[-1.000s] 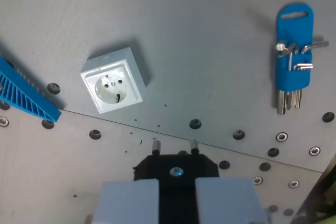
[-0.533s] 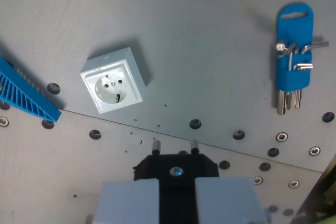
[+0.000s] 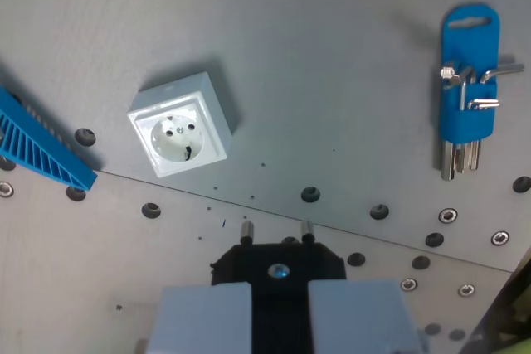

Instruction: Move above the white socket

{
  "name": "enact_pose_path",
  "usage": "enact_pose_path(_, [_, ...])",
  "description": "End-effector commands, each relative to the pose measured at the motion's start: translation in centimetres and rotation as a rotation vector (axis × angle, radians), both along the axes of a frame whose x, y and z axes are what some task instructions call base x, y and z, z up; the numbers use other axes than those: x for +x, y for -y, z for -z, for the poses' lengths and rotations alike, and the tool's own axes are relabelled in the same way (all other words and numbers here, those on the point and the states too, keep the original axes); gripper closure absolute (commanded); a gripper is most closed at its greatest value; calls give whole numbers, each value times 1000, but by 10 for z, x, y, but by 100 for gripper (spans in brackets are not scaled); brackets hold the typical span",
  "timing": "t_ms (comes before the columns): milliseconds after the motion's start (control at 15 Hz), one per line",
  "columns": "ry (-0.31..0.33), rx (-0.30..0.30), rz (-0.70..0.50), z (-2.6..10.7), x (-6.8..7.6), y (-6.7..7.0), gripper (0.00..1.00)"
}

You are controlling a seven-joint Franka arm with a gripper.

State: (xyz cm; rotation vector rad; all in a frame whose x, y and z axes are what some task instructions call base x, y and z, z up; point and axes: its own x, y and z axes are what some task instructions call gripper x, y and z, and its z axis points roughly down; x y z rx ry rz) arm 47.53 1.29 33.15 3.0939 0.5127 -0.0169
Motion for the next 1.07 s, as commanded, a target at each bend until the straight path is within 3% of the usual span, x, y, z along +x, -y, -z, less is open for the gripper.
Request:
enact_pose_path(67, [37, 2, -42, 8, -4, -1, 100])
enact_pose_path(467, [69, 3, -82, 26, -11, -4, 100])
enact_pose_path(1067, [75, 3, -158, 65, -27, -12, 100])
